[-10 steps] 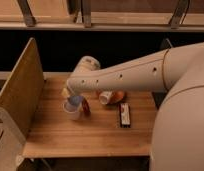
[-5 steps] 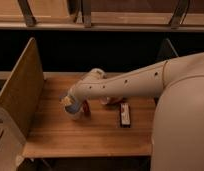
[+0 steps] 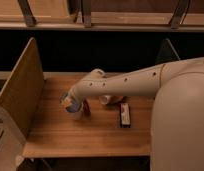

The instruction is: Place the white sponge in the ceramic cup

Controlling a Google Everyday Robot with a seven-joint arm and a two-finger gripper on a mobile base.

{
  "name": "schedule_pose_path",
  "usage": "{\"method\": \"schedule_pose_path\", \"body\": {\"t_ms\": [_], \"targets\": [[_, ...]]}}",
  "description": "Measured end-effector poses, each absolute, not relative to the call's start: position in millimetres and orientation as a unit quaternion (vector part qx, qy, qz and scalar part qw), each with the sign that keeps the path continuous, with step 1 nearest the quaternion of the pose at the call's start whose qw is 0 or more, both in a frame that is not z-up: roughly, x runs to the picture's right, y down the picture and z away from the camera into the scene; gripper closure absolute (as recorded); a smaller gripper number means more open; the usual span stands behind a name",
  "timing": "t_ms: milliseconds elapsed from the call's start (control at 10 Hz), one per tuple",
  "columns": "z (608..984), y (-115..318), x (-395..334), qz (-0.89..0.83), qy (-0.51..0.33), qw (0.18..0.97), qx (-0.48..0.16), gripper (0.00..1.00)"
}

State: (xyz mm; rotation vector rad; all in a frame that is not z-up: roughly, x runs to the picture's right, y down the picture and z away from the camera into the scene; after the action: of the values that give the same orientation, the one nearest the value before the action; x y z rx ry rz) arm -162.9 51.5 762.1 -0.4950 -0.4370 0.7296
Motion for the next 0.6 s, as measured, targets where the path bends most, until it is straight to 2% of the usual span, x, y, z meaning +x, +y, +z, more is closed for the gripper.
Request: {"method": "schedule_pose_path", "body": {"t_ms": [300,500,600], "targets": [[761.7,51.9,-164.7,0.349,-0.210,0.881,-0.238,0.92],[761.7,51.8,-164.6,0.349,-0.210,0.881,-0.238,0.75],[761.7,51.9,-164.7,0.349,-0.210,0.881,-0.238,0.63]]}}
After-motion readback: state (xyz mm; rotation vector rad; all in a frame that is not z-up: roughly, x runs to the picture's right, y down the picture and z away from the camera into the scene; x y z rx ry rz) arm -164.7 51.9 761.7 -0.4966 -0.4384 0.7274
